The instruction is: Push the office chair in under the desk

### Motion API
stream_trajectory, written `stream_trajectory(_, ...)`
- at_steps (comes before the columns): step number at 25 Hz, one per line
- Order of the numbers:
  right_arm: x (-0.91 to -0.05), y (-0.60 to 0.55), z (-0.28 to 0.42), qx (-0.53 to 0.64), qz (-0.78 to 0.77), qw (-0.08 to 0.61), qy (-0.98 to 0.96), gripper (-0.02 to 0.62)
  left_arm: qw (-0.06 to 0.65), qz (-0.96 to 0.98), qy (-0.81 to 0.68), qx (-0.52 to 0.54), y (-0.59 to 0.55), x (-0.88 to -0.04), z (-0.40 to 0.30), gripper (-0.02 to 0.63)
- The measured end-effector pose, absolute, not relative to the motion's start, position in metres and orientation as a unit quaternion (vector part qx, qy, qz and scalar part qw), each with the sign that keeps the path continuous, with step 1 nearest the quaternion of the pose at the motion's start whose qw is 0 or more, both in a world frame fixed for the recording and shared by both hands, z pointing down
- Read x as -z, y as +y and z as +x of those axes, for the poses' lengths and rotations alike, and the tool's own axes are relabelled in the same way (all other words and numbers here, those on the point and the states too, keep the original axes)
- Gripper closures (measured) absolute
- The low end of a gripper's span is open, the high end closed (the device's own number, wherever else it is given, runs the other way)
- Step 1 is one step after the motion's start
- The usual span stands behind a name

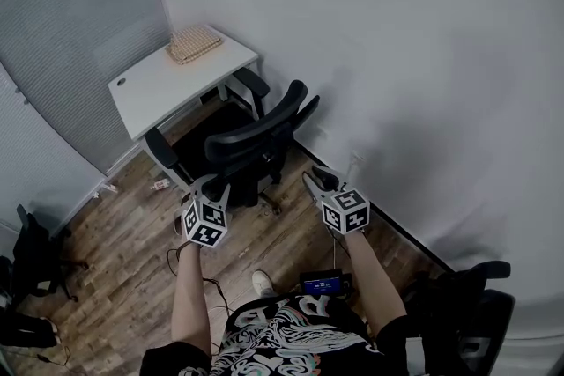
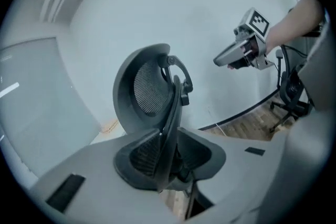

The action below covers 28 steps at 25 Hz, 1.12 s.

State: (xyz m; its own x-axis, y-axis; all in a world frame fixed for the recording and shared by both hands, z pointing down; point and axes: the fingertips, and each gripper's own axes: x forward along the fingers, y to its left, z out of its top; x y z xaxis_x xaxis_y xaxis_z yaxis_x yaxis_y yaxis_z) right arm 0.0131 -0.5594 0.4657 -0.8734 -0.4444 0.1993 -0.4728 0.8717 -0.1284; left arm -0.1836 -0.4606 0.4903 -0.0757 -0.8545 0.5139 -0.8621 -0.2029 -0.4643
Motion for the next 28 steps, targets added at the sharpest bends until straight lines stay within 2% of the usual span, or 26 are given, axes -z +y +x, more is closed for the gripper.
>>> stream_trajectory(6,-0.444,-0.533,0.026,-0.076,0.239,0.058,-0.966,0.521,0.018,0.671,-0.695,-0.259,-0.437,-0.463,-0.168,0.581)
stream_trajectory(7,-0.442,-0.529,0.03,-0.073,0.239,0.059,-0.966,0.557,0.025,0.674,-0.699,-0.237,-0.433,-0.46,-0.162,0.582)
stream_trajectory(8,-0.44,-0.524,0.033,-0.071,0.237,0.059,-0.967,0.566,0.03,0.678,-0.702,-0.215,-0.428,-0.456,-0.155,0.583)
stream_trajectory(14,-0.405,-0.492,0.05,-0.069,0.221,0.009,-0.973,0.567,0.075,0.688,-0.717,-0.082,-0.389,-0.439,-0.119,0.584)
stream_trajectory(21,-0.377,-0.447,0.048,-0.064,0.207,-0.034,-0.976,0.568,0.014,0.691,-0.717,-0.095,-0.363,-0.403,-0.08,0.583)
stream_trajectory(28,-0.354,-0.426,0.032,-0.027,0.211,-0.04,-0.976,0.569,0.021,0.702,-0.711,-0.044,-0.364,-0.381,-0.087,0.584)
